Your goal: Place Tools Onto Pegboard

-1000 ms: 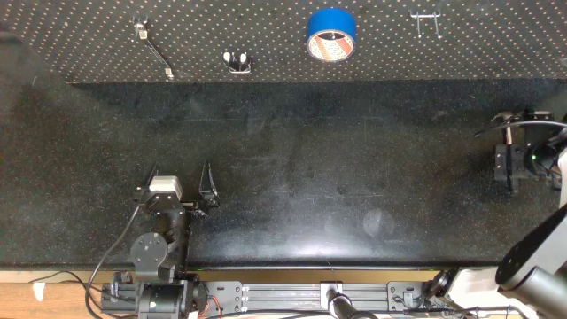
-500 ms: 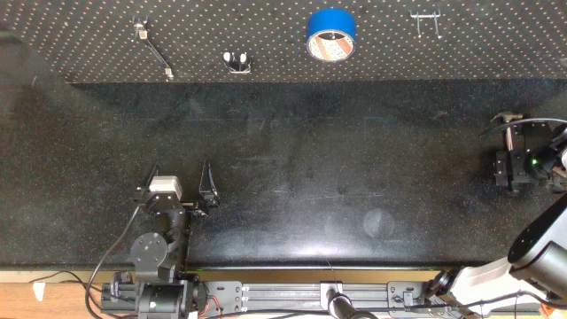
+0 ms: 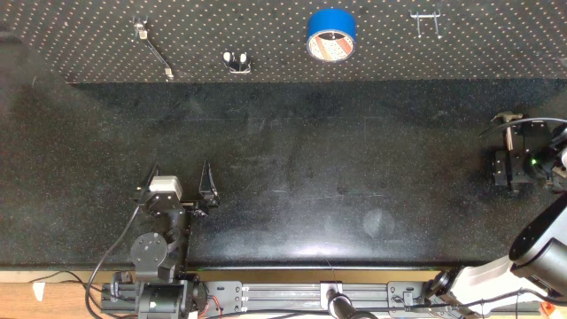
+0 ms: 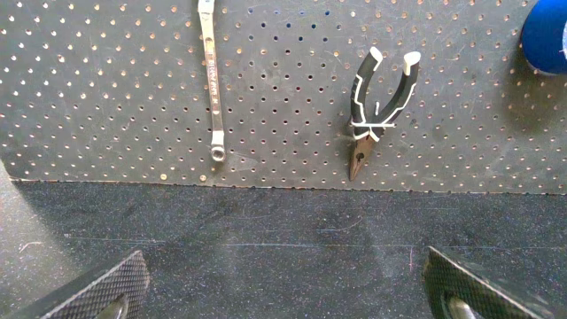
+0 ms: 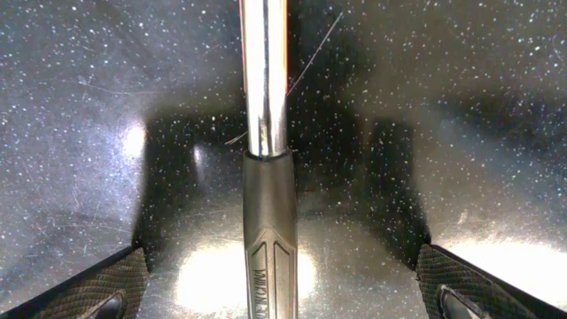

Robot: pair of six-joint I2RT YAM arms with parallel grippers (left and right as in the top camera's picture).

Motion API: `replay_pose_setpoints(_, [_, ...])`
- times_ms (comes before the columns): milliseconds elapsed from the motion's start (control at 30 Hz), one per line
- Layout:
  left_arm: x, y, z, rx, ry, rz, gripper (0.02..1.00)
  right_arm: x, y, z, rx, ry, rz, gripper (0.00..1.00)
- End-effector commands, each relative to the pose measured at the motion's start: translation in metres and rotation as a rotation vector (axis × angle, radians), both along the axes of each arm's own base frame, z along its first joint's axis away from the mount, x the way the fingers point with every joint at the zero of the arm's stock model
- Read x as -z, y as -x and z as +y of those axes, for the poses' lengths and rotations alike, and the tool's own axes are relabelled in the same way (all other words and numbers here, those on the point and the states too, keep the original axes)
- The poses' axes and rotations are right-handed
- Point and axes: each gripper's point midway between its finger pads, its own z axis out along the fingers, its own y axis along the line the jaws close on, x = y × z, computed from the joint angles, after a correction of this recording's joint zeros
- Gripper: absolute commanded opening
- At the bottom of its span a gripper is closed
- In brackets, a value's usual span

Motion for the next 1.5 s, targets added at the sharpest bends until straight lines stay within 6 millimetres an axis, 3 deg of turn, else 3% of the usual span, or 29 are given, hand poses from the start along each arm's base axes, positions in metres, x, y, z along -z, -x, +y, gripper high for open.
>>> replay_pose_setpoints(33, [-0.0001,0.0007,-0.0029,0.016,-0.015,-0.002,0.996,0.0072,0.0025,0.0021,-0.045,-0.015,0.01,0.989])
replay_pose_setpoints(133, [-0.0001,0.0007,-0.0029,0.016,-0.015,-0.002,0.996,0.0072,0.0031,0.0026,-0.051,-0.017,0.012,0.958])
replay_pose_setpoints(167, [-0.0001,0.0007,-0.0029,0.016,-0.015,-0.002,0.993,0.0072,0.0031,0.0026,-0.051,-0.017,0.013,0.82])
replay_pose_setpoints(267, [-0.0001,0.0007,-0.0029,0.016,-0.015,-0.002,0.996,0.0074,0.0032,0.0027,-0.051,-0.017,0.013,0.625])
replay_pose_setpoints(333, [-0.0001,0.0007,-0.0029,0.016,-0.015,-0.002,0.996,0.0074,0.0037,0.0031,-0.051,-0.019,0.015,0.56])
replay_pose_setpoints(400, [-0.0001,0.0007,-0.0029,0.016,-0.015,-0.002,0.996,0.0075,0.0039,0.0032,-0.051,-0.02,0.016,0.432])
replay_pose_setpoints(533, [-0.0001,0.0007,-0.0029,0.016,-0.015,-0.002,0.996,0.0075,0.0039,0.0033,-0.051,-0.02,0.016,0.345])
replay_pose_setpoints(633, [-0.0001,0.0007,-0.0029,0.016,-0.015,-0.002,0.996,0.0075,0.0039,0.0033,-0.051,-0.02,0.016,0.338])
replay_pose_setpoints(1000, [-0.0001,0.0007,-0.0029,0.016,-0.015,-0.002,0.996,0.0076,0.0045,0.0038,-0.051,-0.022,0.018,0.143])
replay_pose_setpoints(1367, [-0.0001,0.0007,-0.0029,0.016,-0.015,-0.002,0.996,0.0076,0.0045,0.0038,-0.051,-0.022,0.018,0.13])
replay_pose_setpoints(1400, [-0.0001,0.0007,-0.0029,0.016,-0.015,-0.002,0.996,0.0076,0.0044,0.0037,-0.05,-0.022,0.018,0.08])
replay_pose_setpoints(1500, [-0.0001,0.0007,-0.0029,0.016,-0.015,-0.002,0.996,0.0073,0.0042,0.0037,-0.033,-0.023,0.017,0.075])
